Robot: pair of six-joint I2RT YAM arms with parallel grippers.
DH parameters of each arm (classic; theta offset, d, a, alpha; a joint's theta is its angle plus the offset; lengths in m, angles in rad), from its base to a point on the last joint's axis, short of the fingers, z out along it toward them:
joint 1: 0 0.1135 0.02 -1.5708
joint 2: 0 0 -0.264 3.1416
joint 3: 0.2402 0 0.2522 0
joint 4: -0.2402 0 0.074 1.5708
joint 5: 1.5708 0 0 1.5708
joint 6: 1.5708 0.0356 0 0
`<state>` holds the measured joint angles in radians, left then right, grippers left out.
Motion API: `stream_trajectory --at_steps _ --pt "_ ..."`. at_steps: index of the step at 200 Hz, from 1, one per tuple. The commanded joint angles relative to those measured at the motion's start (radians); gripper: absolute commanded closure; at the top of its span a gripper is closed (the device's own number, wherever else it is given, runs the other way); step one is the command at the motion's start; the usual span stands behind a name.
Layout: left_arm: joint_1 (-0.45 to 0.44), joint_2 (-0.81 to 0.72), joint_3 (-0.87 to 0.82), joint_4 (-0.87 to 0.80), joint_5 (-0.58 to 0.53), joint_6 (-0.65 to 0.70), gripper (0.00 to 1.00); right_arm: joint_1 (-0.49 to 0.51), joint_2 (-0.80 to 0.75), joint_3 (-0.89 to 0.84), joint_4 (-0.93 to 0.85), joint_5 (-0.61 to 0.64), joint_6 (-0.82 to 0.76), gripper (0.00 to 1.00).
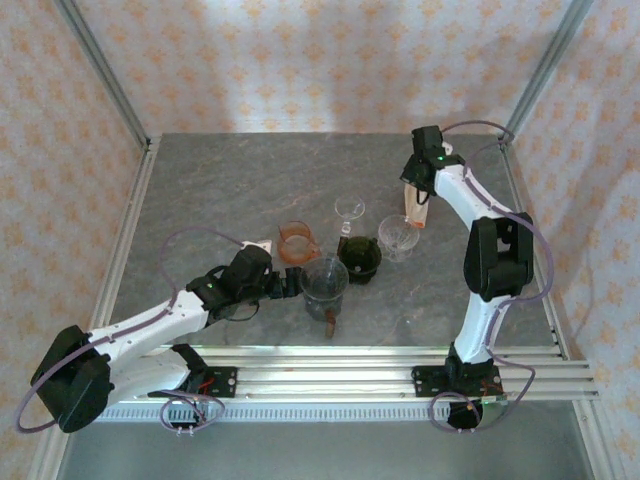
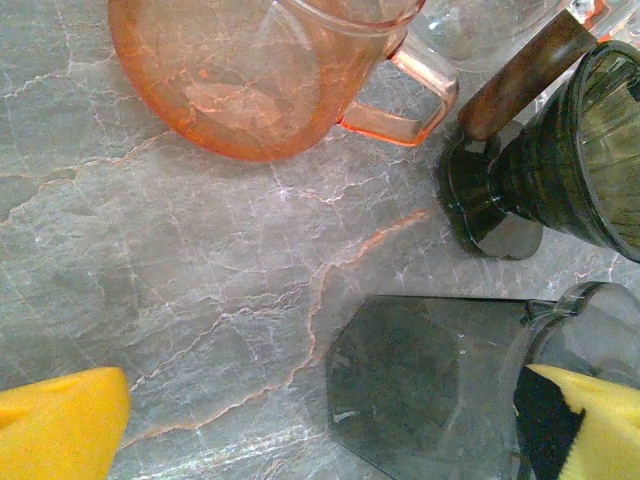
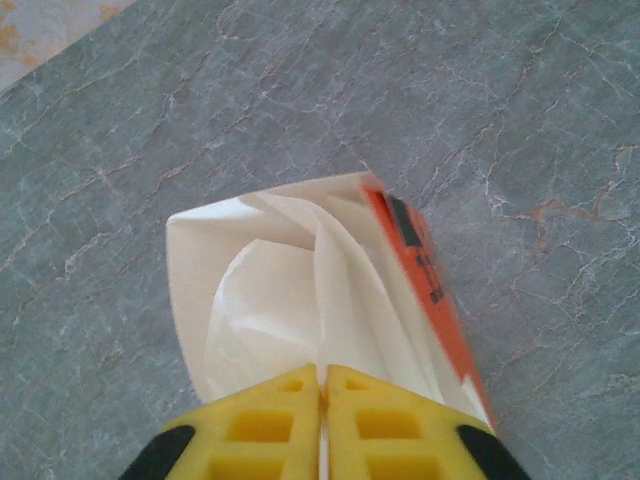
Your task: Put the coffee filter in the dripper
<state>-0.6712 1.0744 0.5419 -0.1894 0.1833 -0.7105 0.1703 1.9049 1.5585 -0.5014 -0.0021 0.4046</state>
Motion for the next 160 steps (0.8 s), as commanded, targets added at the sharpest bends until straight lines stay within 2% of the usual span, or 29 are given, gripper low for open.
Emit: stream_trajectory --at_steps 1,87,129,138,160 --pt "0.009 0.008 0.021 0.017 -0.006 -0.017 0.0 0.005 -0.005 0.034 -0.043 0.048 -0.019 0.99" --pt "0.008 0.003 0.017 0.017 -0.006 -0.017 0.0 0.012 -0.067 -0.023 -0.056 0.104 -0.036 1.0" --pt "0.007 0.011 0.015 0.025 -0.003 -0.021 0.0 0.013 -0.093 -0.054 -0.04 0.093 -0.038 1.0" --pt "0.008 0.014 0.016 0.026 -0.004 -0.021 0.0 0.013 -0.089 -0.051 -0.044 0.091 -0.039 0.97" --pt "0.009 0.024 0.023 0.028 0.0 -0.02 0.0 0.013 -0.07 -0.048 -0.046 0.068 -0.033 0.77"
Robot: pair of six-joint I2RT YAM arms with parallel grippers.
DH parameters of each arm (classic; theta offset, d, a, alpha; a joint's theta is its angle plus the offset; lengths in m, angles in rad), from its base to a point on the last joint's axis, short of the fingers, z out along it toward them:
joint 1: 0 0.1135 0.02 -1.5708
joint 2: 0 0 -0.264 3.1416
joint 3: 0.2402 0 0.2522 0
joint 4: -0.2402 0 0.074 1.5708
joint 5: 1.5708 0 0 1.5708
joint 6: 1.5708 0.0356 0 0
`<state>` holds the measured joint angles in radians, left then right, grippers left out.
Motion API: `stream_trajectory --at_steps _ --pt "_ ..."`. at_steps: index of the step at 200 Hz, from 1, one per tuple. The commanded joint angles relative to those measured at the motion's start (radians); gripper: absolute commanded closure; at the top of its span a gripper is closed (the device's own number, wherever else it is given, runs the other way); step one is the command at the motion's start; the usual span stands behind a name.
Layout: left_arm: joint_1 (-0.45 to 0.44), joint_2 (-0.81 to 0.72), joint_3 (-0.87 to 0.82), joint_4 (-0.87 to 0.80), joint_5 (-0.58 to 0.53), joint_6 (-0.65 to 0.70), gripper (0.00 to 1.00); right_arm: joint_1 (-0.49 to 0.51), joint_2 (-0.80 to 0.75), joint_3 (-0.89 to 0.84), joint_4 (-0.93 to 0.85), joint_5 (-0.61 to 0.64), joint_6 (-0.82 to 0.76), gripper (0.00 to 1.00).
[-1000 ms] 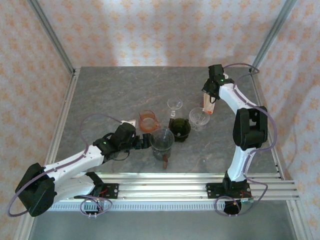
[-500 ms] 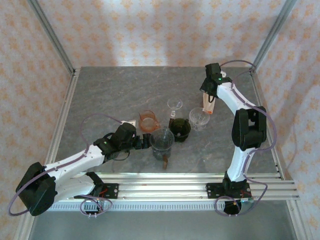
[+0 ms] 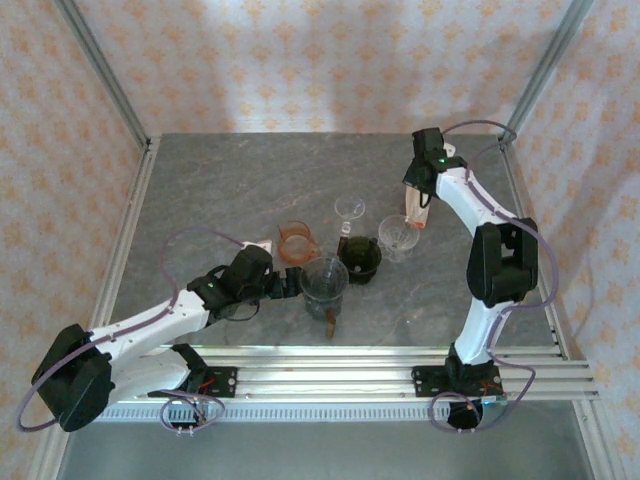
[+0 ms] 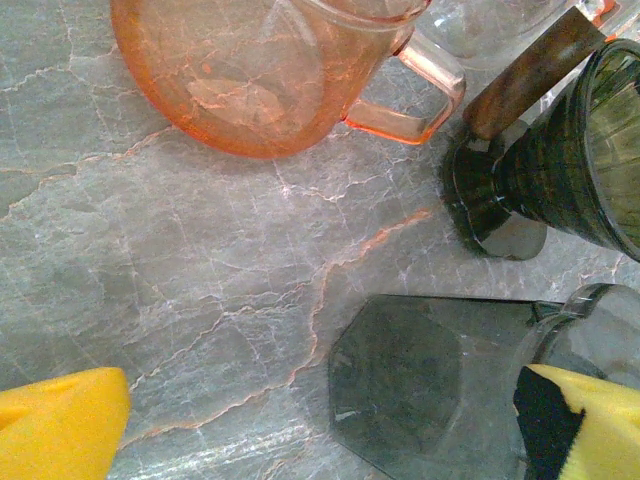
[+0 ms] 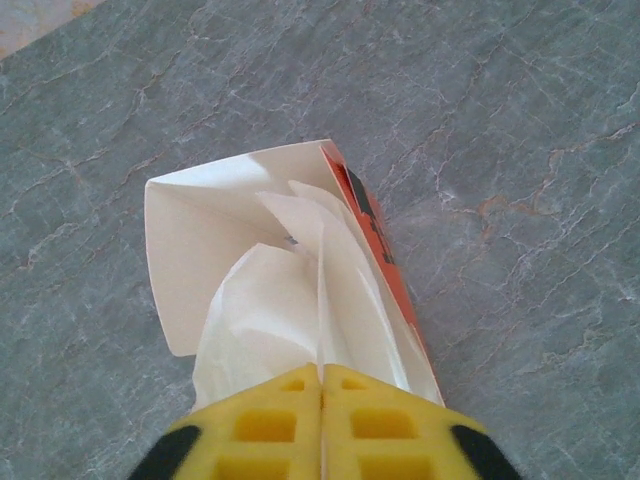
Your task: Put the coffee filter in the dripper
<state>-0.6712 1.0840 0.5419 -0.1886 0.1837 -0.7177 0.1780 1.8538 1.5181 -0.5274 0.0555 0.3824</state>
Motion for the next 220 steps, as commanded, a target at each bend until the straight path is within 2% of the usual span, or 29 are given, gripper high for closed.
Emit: stream_trajectory --at_steps 1,24,136,171,220 --pt "0.009 0.014 0.023 0.027 -0.001 -0.013 0.0 0.005 -0.019 -0.008 -0.019 0.009 -0.011 0.77" --pt "0.009 0.024 0.029 0.027 0.002 -0.013 0.0 0.005 -0.026 -0.019 0.003 -0.004 0.003 0.74" --pt "0.009 0.044 0.041 0.029 0.007 -0.003 0.0 0.006 0.032 0.019 -0.008 0.0 0.023 0.76" --pt "0.009 0.042 0.043 0.023 0.004 -0.002 0.0 0.006 0.05 0.032 -0.011 0.004 0.023 0.82" --pt "0.009 0.025 0.05 0.01 0.001 0.0 0.0 0.006 0.03 0.028 -0.008 0.04 0.005 0.98"
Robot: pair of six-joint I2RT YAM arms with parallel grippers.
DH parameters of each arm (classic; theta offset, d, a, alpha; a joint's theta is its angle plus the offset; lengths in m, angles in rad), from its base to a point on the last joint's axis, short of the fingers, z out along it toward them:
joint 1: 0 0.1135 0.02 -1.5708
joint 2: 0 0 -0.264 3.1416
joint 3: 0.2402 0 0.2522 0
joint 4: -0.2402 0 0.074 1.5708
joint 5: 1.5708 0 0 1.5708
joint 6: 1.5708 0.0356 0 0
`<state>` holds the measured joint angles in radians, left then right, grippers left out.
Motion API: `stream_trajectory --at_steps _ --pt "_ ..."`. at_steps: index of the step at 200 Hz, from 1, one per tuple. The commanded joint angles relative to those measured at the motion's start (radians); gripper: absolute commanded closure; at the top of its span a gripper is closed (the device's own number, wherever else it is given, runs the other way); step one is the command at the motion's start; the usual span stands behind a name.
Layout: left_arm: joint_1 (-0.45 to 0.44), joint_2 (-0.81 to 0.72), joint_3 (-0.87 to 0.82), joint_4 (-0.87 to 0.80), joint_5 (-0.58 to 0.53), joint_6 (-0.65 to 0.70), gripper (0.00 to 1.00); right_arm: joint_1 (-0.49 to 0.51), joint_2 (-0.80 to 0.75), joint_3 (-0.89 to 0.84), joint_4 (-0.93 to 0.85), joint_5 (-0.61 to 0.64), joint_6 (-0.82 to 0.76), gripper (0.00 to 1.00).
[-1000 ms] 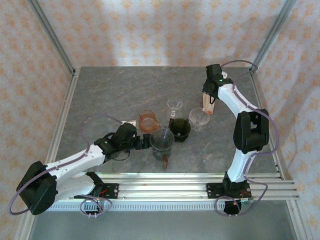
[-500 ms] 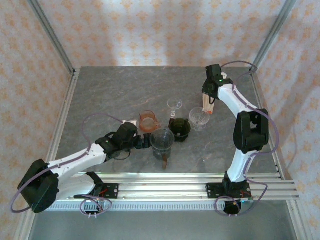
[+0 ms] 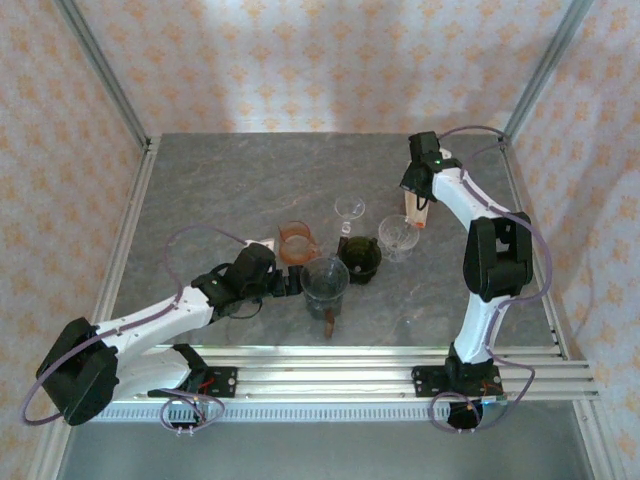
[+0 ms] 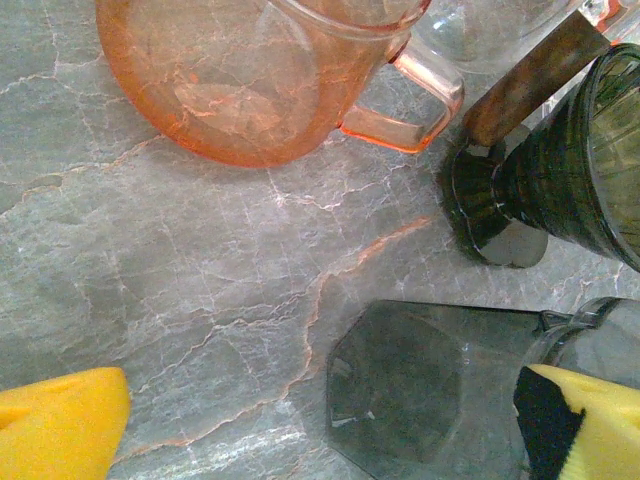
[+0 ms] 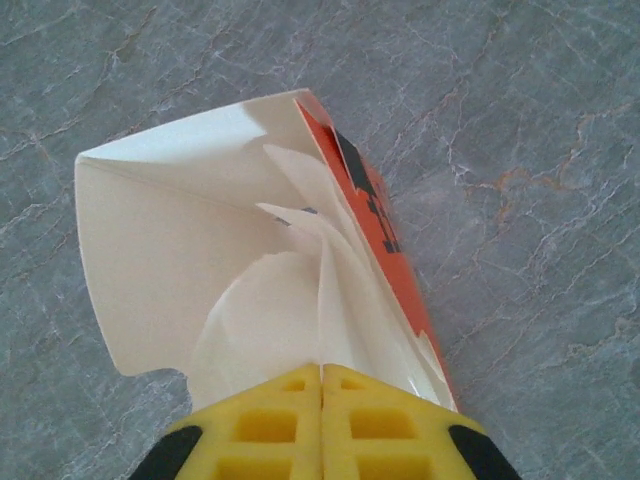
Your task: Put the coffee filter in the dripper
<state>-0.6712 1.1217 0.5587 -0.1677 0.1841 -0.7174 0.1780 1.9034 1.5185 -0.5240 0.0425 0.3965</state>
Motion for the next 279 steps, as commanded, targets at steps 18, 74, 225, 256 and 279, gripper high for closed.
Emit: stream_trajectory --at_steps 18,74,225,256,279 --pt "0.009 -0.023 0.034 -0.014 -0.002 0.001 0.0 0.006 -0.037 0.03 -0.011 0.053 -0.019 0.97" --pt "0.009 -0.017 0.035 -0.01 0.001 -0.003 0.0 0.006 -0.051 0.032 -0.016 0.039 -0.018 0.96" --pt "0.009 -0.011 0.033 -0.009 0.001 0.002 0.0 0.006 -0.022 0.055 -0.001 0.047 0.068 0.79" --pt "0.01 -0.009 0.031 -0.005 0.001 0.003 0.0 0.005 -0.002 0.065 -0.009 0.04 0.064 0.78" --pt "0.01 -0.003 0.032 -0.004 0.004 0.003 0.0 0.005 0.006 0.066 -0.013 0.044 0.067 0.79"
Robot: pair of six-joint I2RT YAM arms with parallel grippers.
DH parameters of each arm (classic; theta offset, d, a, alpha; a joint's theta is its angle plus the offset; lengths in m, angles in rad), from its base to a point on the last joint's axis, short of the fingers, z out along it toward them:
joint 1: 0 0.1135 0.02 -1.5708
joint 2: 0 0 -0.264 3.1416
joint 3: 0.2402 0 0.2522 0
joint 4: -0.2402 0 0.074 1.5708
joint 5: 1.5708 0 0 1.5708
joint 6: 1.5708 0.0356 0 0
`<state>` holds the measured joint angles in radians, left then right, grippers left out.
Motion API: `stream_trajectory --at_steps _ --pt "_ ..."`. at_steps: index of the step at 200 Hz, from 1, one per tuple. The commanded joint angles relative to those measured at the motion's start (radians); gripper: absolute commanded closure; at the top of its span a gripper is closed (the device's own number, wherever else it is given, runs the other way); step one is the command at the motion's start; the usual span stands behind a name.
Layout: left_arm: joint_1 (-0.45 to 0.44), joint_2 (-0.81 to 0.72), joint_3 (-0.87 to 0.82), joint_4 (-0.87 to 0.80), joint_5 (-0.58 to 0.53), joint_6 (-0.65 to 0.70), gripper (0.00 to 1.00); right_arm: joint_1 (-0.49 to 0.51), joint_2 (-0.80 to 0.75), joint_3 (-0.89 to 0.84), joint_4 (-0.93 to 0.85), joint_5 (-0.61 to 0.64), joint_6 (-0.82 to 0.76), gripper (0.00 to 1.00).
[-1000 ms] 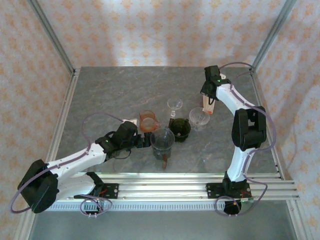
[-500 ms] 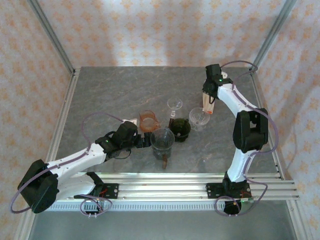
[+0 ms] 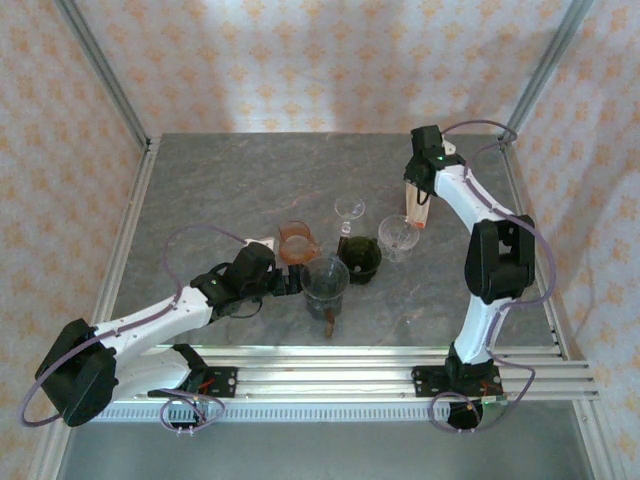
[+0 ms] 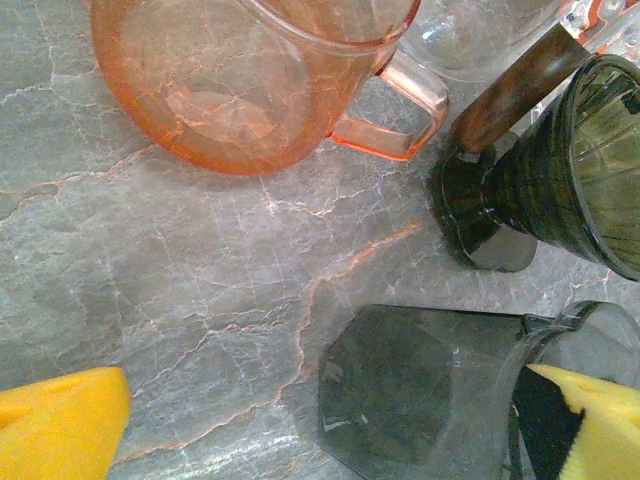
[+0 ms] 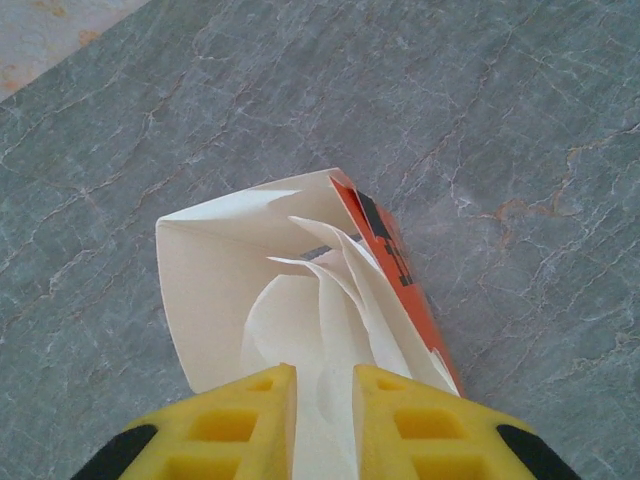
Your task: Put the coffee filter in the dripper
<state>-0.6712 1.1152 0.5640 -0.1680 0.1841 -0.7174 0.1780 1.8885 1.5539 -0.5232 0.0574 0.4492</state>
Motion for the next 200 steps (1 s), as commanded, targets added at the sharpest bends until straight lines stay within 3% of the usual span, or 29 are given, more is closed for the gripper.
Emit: stream_trajectory --at_steps 1,50,90,200 --pt "0.01 0.004 0.027 -0.004 0.004 0.003 0.0 0.005 0.021 0.031 -0.014 0.029 0.013 0.79" --pt "0.01 0.007 0.026 -0.004 0.002 0.003 0.0 0.003 0.025 0.028 -0.022 0.049 0.014 0.84" --pt "0.01 0.012 0.026 0.0 0.004 0.001 0.0 0.004 0.024 0.028 -0.024 0.057 0.001 1.0" --pt "0.01 0.029 0.041 0.009 0.01 -0.004 0.0 0.011 -0.105 0.002 -0.033 0.064 -0.052 1.0"
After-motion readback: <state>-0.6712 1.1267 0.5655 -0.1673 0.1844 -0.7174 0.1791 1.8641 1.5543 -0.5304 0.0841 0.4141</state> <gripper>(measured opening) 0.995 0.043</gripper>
